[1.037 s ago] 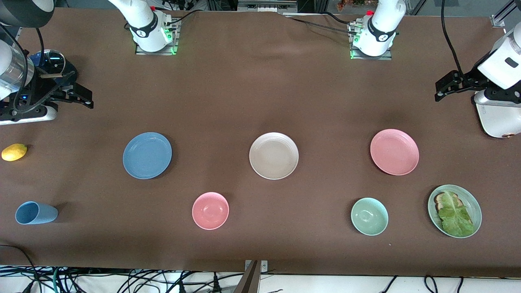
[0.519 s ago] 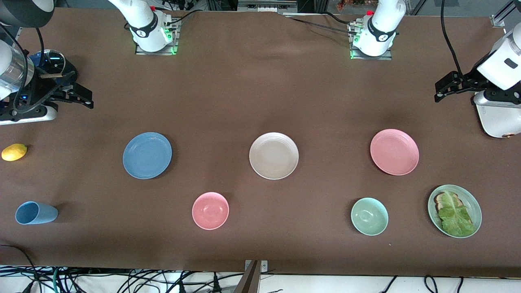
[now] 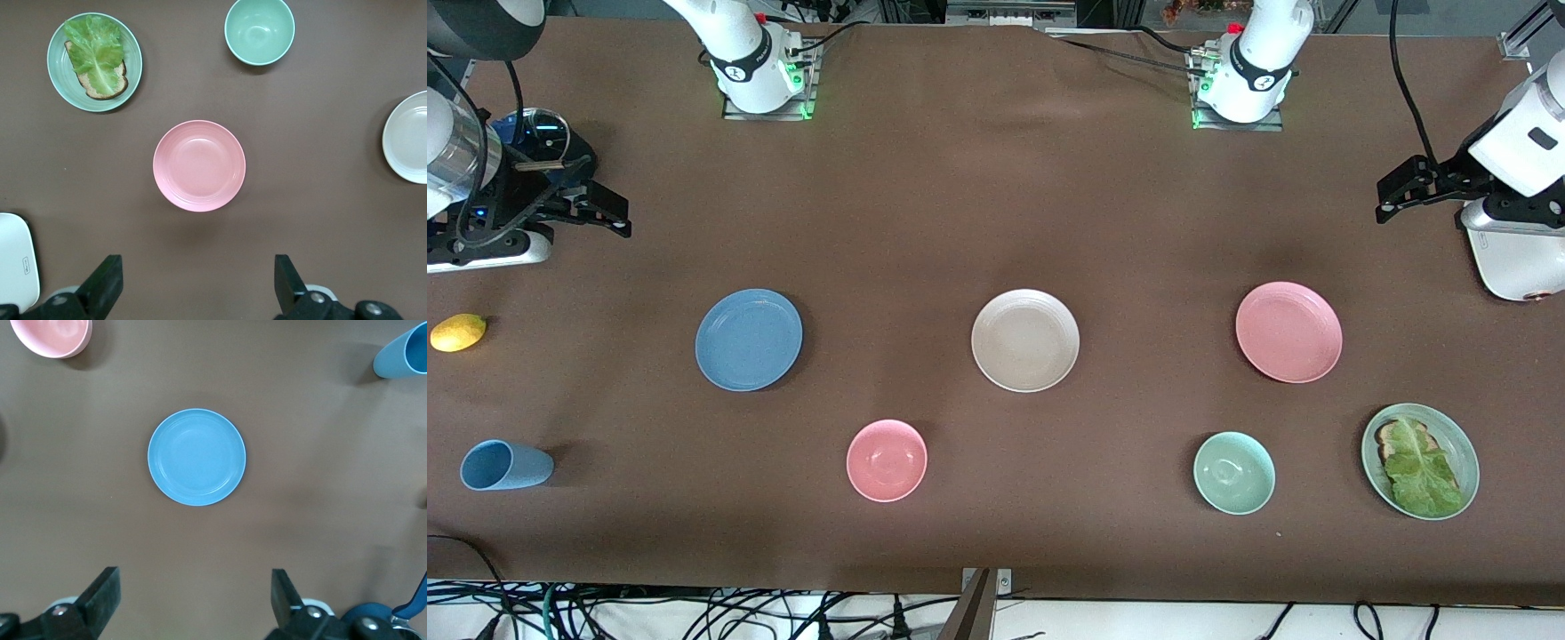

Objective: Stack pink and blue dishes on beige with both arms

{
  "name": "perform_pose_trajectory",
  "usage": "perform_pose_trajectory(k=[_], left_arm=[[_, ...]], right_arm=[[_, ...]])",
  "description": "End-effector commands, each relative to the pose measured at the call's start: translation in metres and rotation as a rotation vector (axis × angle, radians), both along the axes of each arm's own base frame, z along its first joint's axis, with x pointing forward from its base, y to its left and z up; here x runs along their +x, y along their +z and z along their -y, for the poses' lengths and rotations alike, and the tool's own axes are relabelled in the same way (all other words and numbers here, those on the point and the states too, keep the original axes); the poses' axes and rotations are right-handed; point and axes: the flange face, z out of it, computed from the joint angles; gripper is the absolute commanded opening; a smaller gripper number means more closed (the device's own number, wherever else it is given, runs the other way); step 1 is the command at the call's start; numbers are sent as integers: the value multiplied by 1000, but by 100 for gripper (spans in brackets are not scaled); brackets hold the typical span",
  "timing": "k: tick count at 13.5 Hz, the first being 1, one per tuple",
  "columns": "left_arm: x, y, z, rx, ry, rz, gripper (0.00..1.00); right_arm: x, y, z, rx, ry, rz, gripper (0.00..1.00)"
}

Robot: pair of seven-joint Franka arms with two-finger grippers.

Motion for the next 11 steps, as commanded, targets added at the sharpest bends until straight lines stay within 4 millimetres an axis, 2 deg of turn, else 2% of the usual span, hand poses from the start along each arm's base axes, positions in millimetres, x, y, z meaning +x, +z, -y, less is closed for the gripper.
perform_pose_trajectory(k=[1, 7, 11], left_arm=[[0, -1, 1, 29, -6, 6, 100], [0, -2, 1, 29, -8, 5, 100], [6, -12, 1, 28, -8, -14, 100]], right_arm=[[1, 5, 1, 7, -11, 3, 100], [1, 5, 1, 7, -11, 3, 100], [1, 5, 1, 7, -11, 3, 100]])
